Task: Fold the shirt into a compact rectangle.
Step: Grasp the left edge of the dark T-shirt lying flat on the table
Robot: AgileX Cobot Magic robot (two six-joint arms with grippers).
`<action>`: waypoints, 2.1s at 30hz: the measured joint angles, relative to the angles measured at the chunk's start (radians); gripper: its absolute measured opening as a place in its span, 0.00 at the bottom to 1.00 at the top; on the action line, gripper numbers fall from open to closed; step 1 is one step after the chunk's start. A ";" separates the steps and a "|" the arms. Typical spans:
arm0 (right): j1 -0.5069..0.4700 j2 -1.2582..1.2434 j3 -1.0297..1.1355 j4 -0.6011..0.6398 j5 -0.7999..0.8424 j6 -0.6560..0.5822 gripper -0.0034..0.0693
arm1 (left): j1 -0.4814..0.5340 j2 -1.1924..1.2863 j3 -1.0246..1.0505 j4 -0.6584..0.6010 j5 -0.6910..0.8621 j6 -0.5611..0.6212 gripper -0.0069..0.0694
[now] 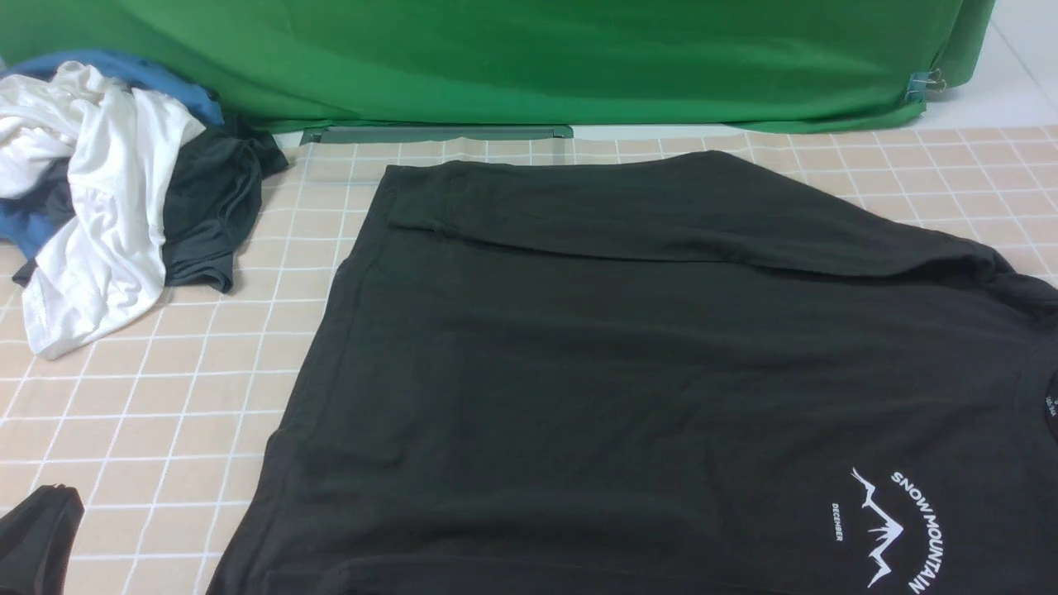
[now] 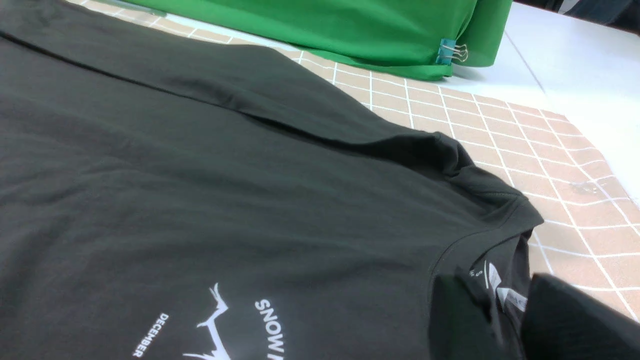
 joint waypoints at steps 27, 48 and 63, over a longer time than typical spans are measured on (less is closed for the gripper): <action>0.000 0.000 0.000 0.000 0.000 0.000 0.38 | 0.000 0.000 0.000 -0.007 -0.037 -0.007 0.12; 0.000 0.000 0.000 0.000 -0.185 0.138 0.38 | 0.000 0.039 -0.152 -0.217 -0.719 -0.618 0.12; 0.000 0.000 0.000 0.004 -0.398 0.626 0.38 | 0.000 0.932 -0.807 -0.111 0.578 -0.242 0.12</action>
